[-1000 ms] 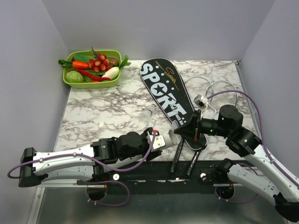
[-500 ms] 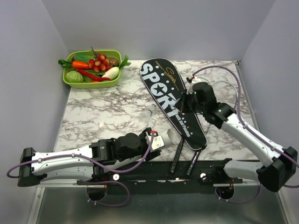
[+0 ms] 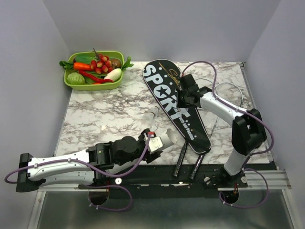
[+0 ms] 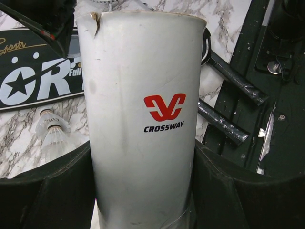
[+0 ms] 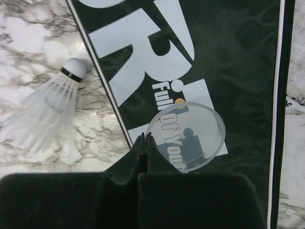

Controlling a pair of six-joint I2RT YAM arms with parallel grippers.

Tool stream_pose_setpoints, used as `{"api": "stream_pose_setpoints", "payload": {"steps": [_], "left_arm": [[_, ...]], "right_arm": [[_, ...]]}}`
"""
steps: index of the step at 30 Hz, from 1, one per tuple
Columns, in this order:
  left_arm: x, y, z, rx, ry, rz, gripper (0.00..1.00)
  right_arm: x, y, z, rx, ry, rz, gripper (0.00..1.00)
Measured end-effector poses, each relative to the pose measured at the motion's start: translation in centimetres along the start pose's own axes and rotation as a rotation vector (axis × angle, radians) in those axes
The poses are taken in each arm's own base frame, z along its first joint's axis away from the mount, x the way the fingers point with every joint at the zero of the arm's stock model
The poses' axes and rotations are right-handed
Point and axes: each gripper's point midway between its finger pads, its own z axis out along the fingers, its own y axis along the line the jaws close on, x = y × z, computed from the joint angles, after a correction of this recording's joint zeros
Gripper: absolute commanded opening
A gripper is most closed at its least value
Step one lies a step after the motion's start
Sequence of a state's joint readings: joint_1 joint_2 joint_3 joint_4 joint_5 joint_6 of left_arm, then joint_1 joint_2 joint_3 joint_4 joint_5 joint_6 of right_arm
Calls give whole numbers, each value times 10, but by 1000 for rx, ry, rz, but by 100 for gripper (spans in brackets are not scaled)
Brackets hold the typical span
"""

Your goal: Pack up the badminton gear

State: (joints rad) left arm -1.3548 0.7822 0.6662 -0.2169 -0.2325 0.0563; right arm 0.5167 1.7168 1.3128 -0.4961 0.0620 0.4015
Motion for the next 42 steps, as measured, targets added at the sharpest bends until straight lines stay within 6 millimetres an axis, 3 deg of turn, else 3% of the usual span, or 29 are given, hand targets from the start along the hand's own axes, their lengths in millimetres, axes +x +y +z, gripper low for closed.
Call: {"api": "stream_pose_setpoints", "payload": {"steps": [6,8,13,16,22,27,31,35,42], "left_arm": [[-2,4,-2,-20,-8,-7,0],[-3,4,-3,-22,-11,-9,0],[-5,5,-5,-23,-23,-18,0],[-8,5,-7,-24,-33,-24,0],[-11,6,-10,-25,-49,-34,0],[-19,8,-17,-27,-89,-55,0],[-27,10,-27,-29,-133,-82,0],[-33,12,-35,-31,-169,-109,0],[-35,12,-38,-29,-178,-136,0]], "right_arm": [[16,-17,25,98,72,-10,1],[16,-23,30,129,74,-10,6],[14,-36,36,182,75,-5,39],[15,-42,39,204,78,-6,49],[11,-42,36,195,71,-16,57],[-8,-25,6,107,11,-86,64],[-19,4,-26,12,-51,-195,68],[-8,36,-39,-67,-53,-315,70],[35,80,-35,-142,-5,-507,70]]}}
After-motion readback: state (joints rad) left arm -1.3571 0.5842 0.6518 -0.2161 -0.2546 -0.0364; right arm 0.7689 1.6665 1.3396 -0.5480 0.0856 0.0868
